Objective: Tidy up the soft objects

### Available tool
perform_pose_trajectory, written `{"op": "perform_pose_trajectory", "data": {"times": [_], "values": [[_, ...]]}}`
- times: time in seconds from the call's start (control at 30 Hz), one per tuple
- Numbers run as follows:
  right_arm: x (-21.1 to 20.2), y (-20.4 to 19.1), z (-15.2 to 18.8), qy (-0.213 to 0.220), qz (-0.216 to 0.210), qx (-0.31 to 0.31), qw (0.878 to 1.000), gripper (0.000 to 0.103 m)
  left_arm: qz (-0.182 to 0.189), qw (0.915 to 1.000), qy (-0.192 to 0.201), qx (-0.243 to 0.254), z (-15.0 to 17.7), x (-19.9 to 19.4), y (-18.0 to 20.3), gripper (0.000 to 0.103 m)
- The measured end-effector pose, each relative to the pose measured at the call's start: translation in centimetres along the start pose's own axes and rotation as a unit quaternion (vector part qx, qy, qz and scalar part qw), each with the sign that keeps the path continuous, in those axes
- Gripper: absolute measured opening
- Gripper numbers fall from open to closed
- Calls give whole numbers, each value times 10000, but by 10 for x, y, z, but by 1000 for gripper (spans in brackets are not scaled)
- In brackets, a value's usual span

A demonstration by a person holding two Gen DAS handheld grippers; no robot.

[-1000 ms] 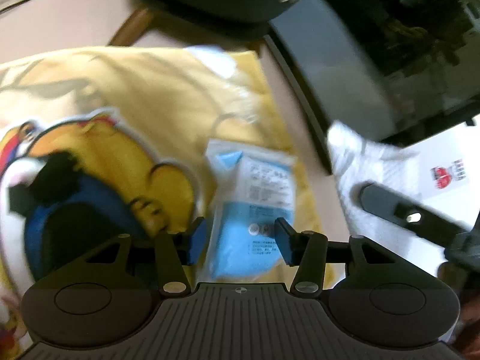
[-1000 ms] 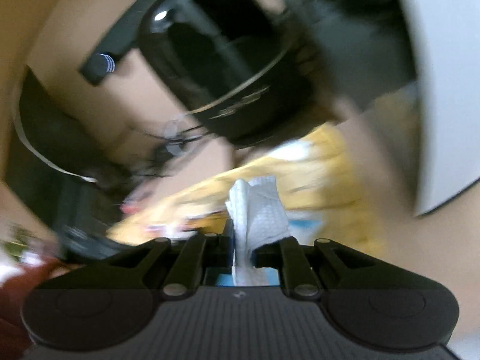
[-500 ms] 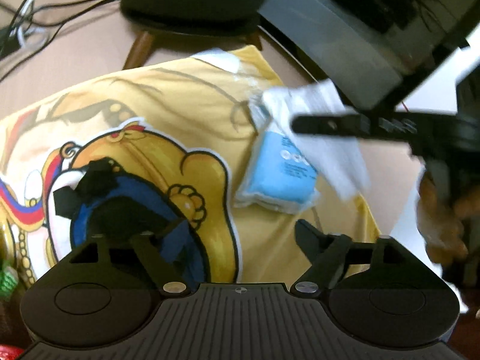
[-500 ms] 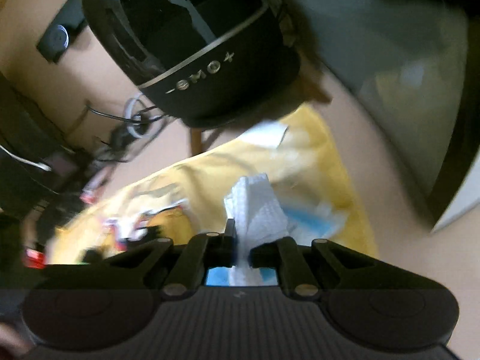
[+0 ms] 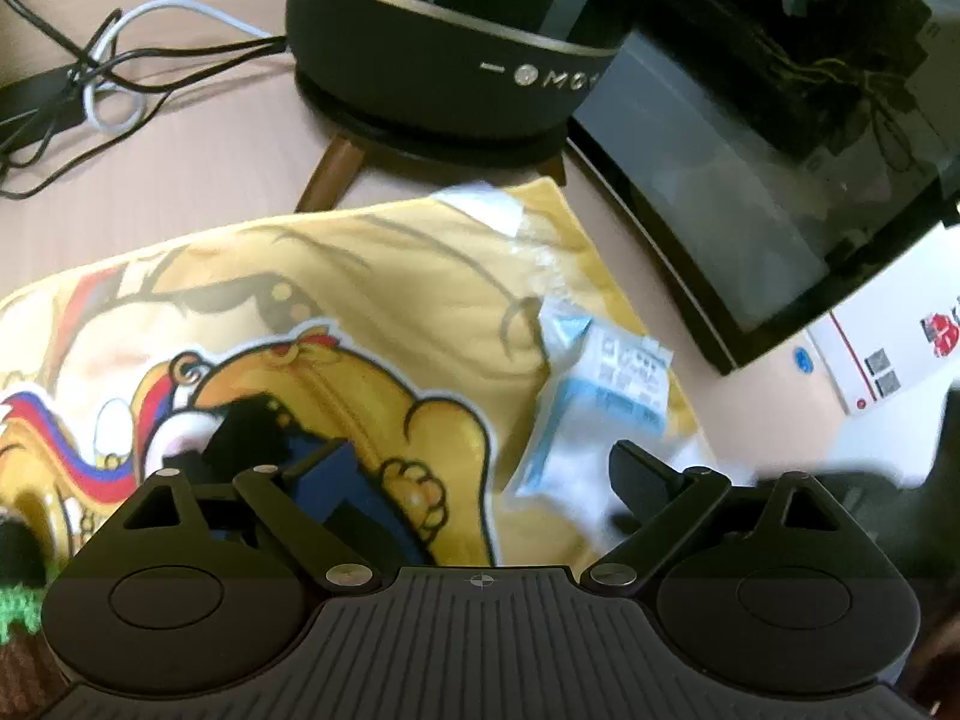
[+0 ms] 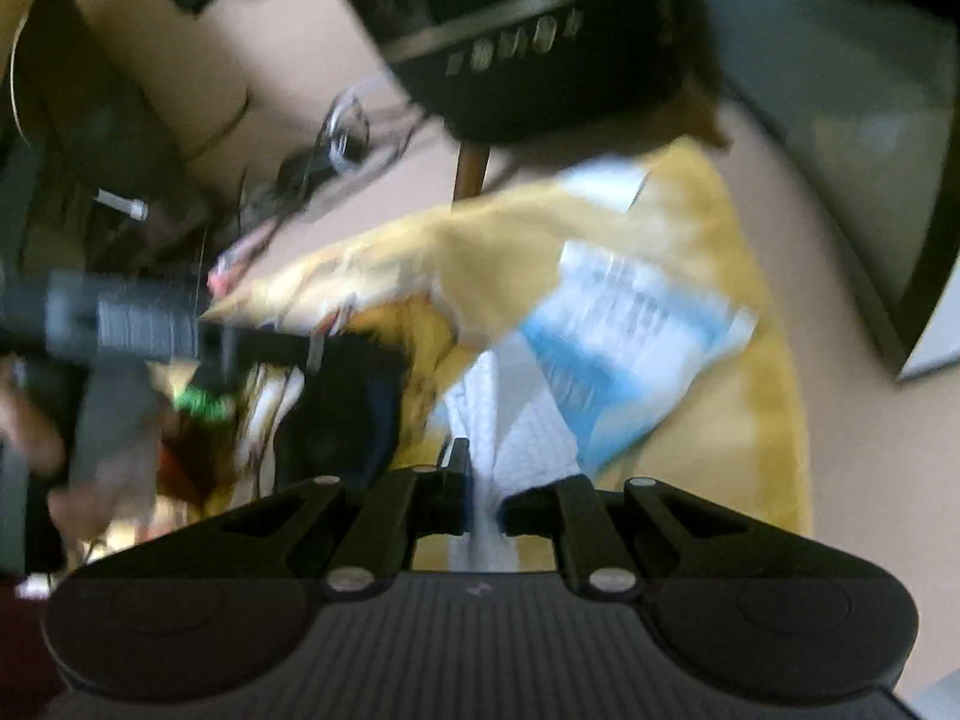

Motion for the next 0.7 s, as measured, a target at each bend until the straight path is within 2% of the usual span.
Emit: {"op": "perform_pose_trajectory", "data": {"times": [0.17, 0.23, 0.33, 0.4, 0.5, 0.53, 0.57, 0.6, 0.63, 0.67, 0.7], "values": [[-9, 29, 17, -118, 545, 402, 9976, 9, -53, 9972, -34, 741, 3, 11, 33, 97], [-21, 48, 20, -36, 814, 653, 9945, 9, -338, 9891, 241, 1414, 8, 16, 54, 97], [-44, 74, 27, 208, 1082, 1139, 9874, 9, -461, 9662, 614, 2460, 22, 21, 90, 97], [-57, 88, 34, 340, 1187, 1380, 9827, 9, -410, 9509, 608, 3007, 34, 29, 106, 97], [-67, 96, 40, 445, 1377, 1525, 9776, 12, -740, 9165, 672, 3874, 50, 52, 116, 97], [-70, 97, 42, 468, 1420, 1553, 9765, 12, -816, 9092, 652, 4030, 53, 59, 116, 97], [-72, 97, 44, 491, 1420, 1579, 9760, 12, -839, 9052, 604, 4123, 55, 66, 115, 95], [-74, 96, 45, 516, 1405, 1605, 9756, 12, -831, 9036, 548, 4167, 56, 73, 114, 87], [-75, 94, 47, 530, 1404, 1616, 9754, 12, -844, 9029, 569, 4176, 55, 78, 113, 83], [-77, 93, 48, 532, 1420, 1610, 9752, 12, -854, 9039, 635, 4143, 51, 81, 111, 82], [-78, 92, 49, 531, 1442, 1600, 9751, 12, -816, 9109, 646, 3992, 46, 82, 108, 79]]}}
Point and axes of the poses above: each gripper's, at about its wrist camera, not at the fingertips, and x roughly the way its jaws point, y to its right, z to its underside, the point moved 9 cm from there along x, roughly the way its jaws point, and after that the axes turned 11 degrees about -x, right-handed, at the moved point
